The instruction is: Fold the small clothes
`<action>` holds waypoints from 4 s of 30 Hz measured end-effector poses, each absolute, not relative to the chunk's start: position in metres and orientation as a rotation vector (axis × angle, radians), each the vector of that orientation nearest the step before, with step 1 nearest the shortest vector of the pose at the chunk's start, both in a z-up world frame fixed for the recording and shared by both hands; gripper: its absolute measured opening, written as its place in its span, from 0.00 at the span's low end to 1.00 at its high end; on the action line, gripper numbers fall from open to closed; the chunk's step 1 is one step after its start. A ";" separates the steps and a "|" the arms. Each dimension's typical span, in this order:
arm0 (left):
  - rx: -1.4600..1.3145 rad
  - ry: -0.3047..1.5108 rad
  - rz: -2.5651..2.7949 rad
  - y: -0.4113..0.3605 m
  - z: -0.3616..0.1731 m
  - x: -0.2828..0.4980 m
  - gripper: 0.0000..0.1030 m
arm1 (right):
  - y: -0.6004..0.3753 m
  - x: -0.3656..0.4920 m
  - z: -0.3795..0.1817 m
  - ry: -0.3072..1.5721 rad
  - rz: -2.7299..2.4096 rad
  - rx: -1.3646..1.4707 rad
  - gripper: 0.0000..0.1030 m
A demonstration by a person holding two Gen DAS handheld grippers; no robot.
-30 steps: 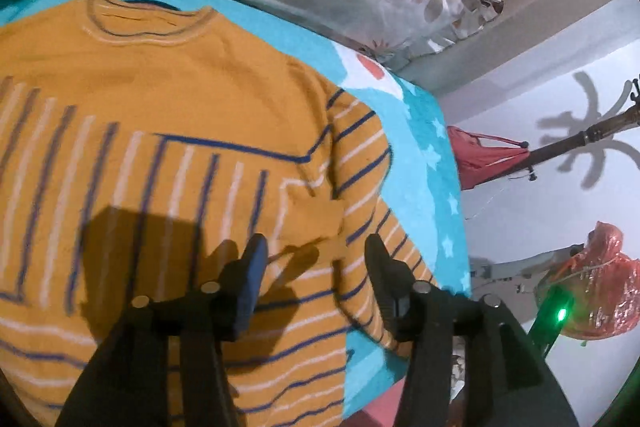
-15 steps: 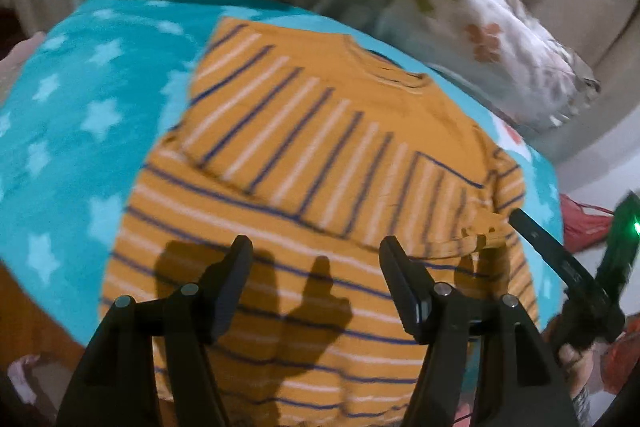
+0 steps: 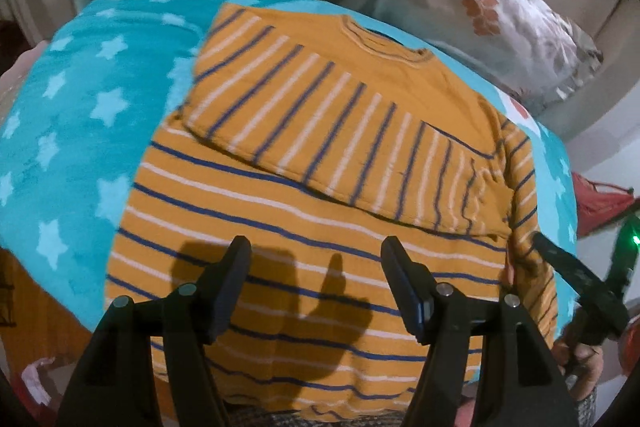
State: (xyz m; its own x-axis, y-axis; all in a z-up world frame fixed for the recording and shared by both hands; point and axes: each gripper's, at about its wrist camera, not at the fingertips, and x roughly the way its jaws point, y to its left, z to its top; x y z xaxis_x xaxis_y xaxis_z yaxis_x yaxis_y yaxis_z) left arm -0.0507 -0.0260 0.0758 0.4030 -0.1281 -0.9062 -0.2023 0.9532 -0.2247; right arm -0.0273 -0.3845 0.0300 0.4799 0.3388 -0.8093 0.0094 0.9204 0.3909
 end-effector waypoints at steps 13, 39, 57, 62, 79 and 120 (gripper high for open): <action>-0.255 1.232 -0.182 -0.111 0.059 -0.025 0.64 | -0.576 -0.173 0.010 1.029 -0.228 0.536 0.58; -0.296 1.234 -0.144 -0.089 0.063 -0.031 0.64 | -0.633 -0.194 0.049 0.870 -0.224 0.786 0.04; -0.410 1.181 -0.093 0.062 0.068 -0.027 0.64 | -0.430 -0.078 0.161 0.780 0.124 0.770 0.04; -0.437 1.151 -0.026 0.127 0.067 -0.035 0.64 | -0.303 -0.013 0.178 0.837 0.346 0.713 0.04; -0.479 1.168 0.172 0.260 0.044 -0.083 0.64 | -0.010 0.143 0.042 1.203 0.486 0.462 0.04; -0.367 1.222 -0.052 0.211 0.031 -0.036 0.64 | -0.055 0.049 0.052 1.169 0.289 0.244 0.30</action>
